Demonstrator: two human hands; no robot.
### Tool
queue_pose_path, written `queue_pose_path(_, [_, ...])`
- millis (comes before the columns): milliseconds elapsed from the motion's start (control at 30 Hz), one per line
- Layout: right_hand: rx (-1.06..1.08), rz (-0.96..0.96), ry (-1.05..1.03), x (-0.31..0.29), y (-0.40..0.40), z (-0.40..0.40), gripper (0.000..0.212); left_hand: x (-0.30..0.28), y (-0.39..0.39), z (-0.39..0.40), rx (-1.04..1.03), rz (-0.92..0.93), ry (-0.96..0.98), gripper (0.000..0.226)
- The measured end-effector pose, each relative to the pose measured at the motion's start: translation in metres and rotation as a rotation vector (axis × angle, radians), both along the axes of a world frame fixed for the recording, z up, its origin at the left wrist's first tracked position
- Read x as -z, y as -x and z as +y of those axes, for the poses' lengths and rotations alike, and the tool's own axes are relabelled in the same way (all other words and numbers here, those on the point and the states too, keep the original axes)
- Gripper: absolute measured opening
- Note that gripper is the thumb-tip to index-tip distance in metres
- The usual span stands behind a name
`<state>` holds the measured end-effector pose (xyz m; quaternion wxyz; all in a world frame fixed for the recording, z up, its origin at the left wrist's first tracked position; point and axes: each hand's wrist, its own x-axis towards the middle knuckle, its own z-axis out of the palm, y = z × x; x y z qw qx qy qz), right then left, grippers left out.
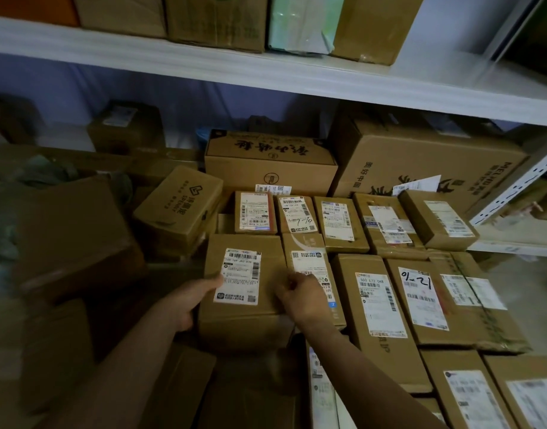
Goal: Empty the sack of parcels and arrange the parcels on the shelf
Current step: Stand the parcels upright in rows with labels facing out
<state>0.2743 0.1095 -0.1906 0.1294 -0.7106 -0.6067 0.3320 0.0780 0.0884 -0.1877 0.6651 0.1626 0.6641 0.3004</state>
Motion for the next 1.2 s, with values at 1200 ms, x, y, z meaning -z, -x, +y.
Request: queue_pose_path(1200, [-0.532, -0.116, 0.002, 0.011, 0.022, -0.105, 0.040, -0.012, -0.003, -0.098, 0.445, 0.747, -0.362, 0.019])
